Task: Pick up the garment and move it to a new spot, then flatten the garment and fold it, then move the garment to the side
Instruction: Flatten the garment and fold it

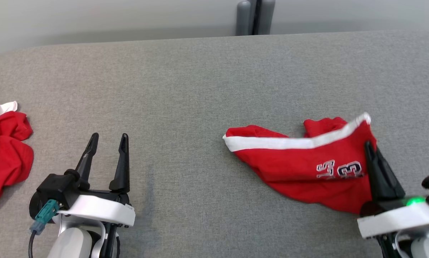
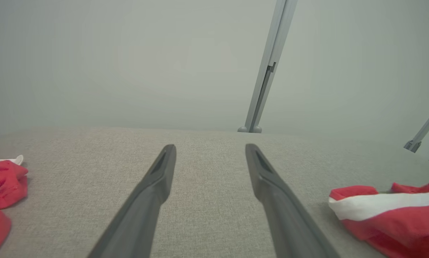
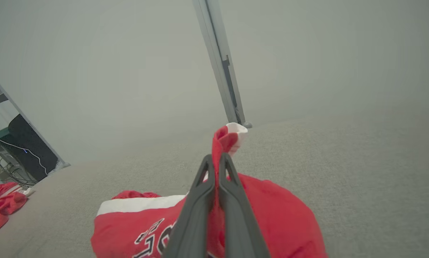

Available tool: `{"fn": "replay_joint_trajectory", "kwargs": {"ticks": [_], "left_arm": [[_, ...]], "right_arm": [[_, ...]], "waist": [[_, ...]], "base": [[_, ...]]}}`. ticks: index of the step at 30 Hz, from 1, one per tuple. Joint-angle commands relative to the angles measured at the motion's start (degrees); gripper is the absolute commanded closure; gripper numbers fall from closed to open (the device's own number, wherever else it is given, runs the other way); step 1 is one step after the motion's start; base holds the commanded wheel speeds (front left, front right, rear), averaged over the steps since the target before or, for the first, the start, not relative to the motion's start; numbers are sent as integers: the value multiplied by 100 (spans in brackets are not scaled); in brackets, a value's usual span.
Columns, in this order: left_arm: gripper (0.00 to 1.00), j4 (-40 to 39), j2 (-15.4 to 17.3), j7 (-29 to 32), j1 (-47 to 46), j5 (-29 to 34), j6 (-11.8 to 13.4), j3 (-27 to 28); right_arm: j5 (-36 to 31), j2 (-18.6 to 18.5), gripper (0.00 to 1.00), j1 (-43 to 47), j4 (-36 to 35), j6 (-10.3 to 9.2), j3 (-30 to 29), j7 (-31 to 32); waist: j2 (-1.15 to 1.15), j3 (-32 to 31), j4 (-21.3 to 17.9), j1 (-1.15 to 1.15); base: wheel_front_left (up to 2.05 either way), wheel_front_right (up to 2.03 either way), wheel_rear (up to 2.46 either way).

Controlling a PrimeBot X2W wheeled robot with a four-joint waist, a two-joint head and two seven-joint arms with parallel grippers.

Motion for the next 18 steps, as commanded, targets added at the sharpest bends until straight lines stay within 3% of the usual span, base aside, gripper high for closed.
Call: {"fn": "replay_joint_trajectory", "kwargs": {"ticks": [1, 7, 8, 9, 10, 11, 12, 18], "left_arm": [[0, -32, 14, 14, 75, -6, 36, -23], [0, -96, 55, 69, 64, -7, 44, -56], [0, -96, 75, 67, 70, -19, 35, -48], [0, -97, 83, 65, 77, -26, 32, -46], [0, -97, 83, 65, 77, -26, 32, -46], [0, -102, 84, 64, 87, -30, 36, -53], [0, -106, 86, 61, 99, -36, 41, -56], [0, -77, 73, 20, 190, -64, 65, -65]], "right_arm": [[14, 65, 100, 101, 101, 1, -62, -33], [77, 174, 100, 138, 646, 1, -96, -76], [74, 174, 96, 97, 697, 1, -88, -89], [65, 170, 66, 70, 739, 1, -74, -105], [65, 170, 66, 70, 739, 1, -74, -105], [30, 145, 24, 46, 739, 1, -70, -126], [-5, 126, 0, 32, 740, 1, -82, -140], [-260, 11, 0, -81, 527, 1, -203, -202]], "waist": [[0, -5, -35, 0], [0, -6, -80, 0], [0, -10, -81, 0], [0, -18, -82, 0], [0, -18, -82, 0], [0, -30, -79, 0], [0, -42, -74, 0], [0, -179, -28, 0]], "base": [[0, 0, 0], [0, 0, 0], [0, 0, 0], [0, 0, 0], [0, 0, 0], [0, 0, 0], [0, 0, 0], [0, 0, 0]]}}
